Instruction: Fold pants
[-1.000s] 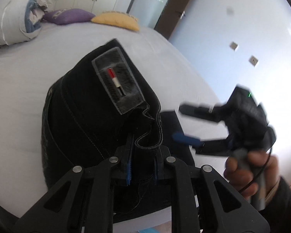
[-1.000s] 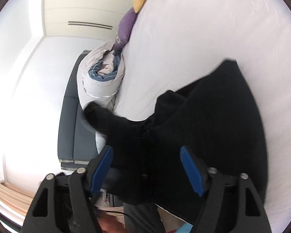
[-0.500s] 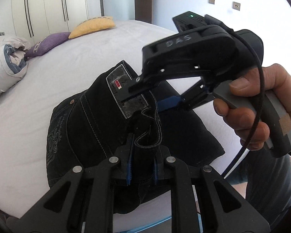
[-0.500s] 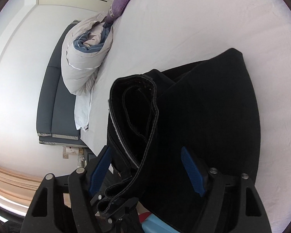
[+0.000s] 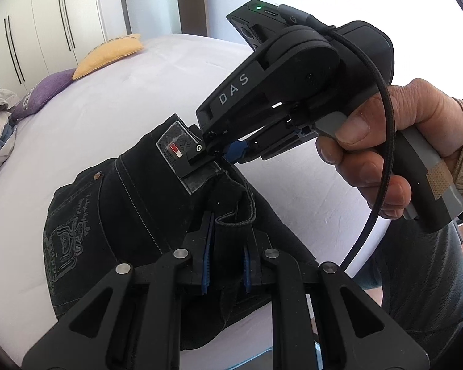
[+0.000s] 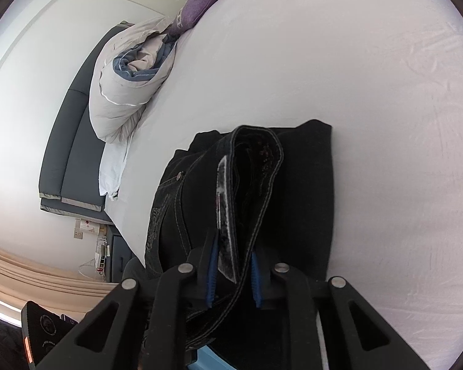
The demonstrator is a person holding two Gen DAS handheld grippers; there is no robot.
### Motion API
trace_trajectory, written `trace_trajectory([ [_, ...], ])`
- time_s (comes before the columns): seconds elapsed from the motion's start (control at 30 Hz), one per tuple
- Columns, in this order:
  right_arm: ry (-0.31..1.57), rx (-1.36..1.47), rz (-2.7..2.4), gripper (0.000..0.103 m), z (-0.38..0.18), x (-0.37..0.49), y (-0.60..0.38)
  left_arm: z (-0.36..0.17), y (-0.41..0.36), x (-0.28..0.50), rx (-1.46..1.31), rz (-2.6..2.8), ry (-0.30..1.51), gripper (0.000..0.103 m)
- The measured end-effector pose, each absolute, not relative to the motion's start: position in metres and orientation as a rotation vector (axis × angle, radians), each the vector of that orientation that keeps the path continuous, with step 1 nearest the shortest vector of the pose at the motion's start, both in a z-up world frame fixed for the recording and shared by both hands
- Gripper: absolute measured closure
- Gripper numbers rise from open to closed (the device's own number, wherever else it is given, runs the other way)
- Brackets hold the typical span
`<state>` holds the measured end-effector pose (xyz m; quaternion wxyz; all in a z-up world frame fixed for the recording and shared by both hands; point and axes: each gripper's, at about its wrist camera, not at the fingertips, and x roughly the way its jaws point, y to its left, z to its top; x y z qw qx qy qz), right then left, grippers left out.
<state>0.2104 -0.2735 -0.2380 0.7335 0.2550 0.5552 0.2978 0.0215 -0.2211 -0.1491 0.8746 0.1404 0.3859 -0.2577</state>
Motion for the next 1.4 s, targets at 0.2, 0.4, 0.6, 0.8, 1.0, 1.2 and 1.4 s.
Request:
trace_trajectory([
  [0.2,1.211,0.574,0.628,0.083,-0.251,0.213,-0.288,-0.169,-0.232,0.04,0.289,-0.54,0.837,0.089],
  [0.4,1.199,0.594,0.604,0.083,-0.251,0.206,-0.301,-0.177,-0.227,0.041,0.307,-0.561,0.818,0.089],
  [0.6,1.251,0.631,0.61,0.068,-0.261,0.202,-0.309,-0.181,-0.197,0.044,0.239,-0.611,0.863,0.084],
  [0.8,1.162,0.624,0.576,0.043,-0.22,0.191,-0.333,-0.137,-0.106,0.042,0.02,-0.591,0.893,0.081],
  [1.0,1.092,0.611,0.845,0.043,-0.2,0.181,-0.28,-0.142,-0.029,0.093,-0.122,-0.478,0.909,0.081],
  [1.2,1.21,0.632,0.784,0.063,-0.267,0.162,-0.278,-0.211,-0.009,0.135,-0.223,-0.463,1.082,0.081],
  [1.4,1.127,0.689,0.667,0.044,-0.241,0.125,-0.337,-0.189,0.038,0.127,-0.257,-0.409,1.016,0.081],
])
